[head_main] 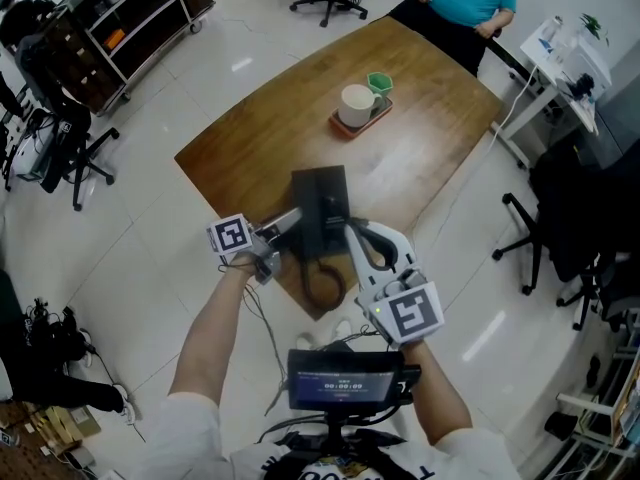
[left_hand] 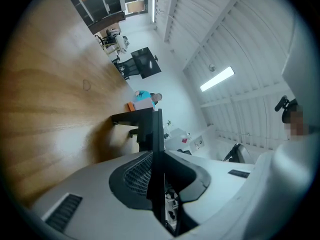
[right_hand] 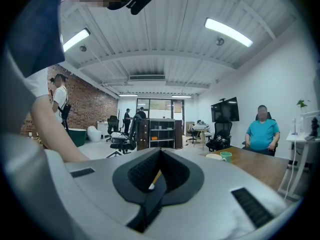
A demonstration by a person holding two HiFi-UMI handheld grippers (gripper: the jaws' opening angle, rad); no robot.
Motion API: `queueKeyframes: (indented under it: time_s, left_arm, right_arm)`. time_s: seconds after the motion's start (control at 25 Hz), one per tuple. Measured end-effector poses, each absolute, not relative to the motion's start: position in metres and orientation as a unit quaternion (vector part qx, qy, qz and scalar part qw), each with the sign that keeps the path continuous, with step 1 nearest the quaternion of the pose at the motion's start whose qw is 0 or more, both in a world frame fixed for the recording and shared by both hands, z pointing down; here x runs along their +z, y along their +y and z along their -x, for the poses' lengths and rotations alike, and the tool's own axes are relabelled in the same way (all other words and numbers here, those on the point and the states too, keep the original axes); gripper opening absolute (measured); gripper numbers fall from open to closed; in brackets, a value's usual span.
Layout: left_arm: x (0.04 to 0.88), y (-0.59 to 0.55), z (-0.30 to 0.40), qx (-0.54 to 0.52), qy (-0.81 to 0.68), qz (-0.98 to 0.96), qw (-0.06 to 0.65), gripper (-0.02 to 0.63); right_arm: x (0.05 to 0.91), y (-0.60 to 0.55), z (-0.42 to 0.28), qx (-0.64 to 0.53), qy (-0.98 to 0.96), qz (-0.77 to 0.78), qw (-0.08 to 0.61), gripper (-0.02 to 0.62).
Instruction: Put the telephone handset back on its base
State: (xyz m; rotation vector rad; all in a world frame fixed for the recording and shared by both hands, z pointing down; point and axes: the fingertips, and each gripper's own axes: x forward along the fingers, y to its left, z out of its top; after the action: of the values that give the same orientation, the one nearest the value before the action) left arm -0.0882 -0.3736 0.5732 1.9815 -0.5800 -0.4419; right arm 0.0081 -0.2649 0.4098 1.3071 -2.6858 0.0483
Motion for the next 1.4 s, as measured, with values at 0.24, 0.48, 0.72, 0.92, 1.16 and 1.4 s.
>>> queueKeyframes:
  time_s: [0.24,0.48,0.72,0.92,1.16,1.4]
  left_arm:
    - [0.581,-0.377,0.091,-0.176,-0.263,-0.805,0.503,0.066]
    - [0.578,-0.383,0.102,-0.188,-0.297,-0.796,0.493,0.129]
    - [0.565,-0.381,0.112,-0.181,-0.32,-0.81,0.457,0.071]
    - [0.535,-0.362,0.117,-0.202,-0.337,-0.824,0.409,0.023]
    - [0.478,-0.325,0.109,-0.217,-0.334,-0.859,0.323,0.0]
    - [0.406,-0.274,0.106,-0.237,-0.338,-0.883,0.223,0.0]
  right_arm:
    - [0.41,-0.268,-0.008,0.014,-0.897,-0.435,0.08,0.005]
    - [0.407,-0.265,-0.002,0.014,-0.899,-0.431,0.074,0.005]
    - [0.402,-0.262,0.001,0.008,-0.901,-0.428,0.07,0.005]
    - [0.395,-0.254,0.003,0.005,-0.903,-0.425,0.065,0.005]
    - [0.386,-0.239,0.014,-0.001,-0.903,-0.426,0.056,0.005]
    - [0.372,-0.216,0.02,-0.012,-0.901,-0.43,0.05,0.005]
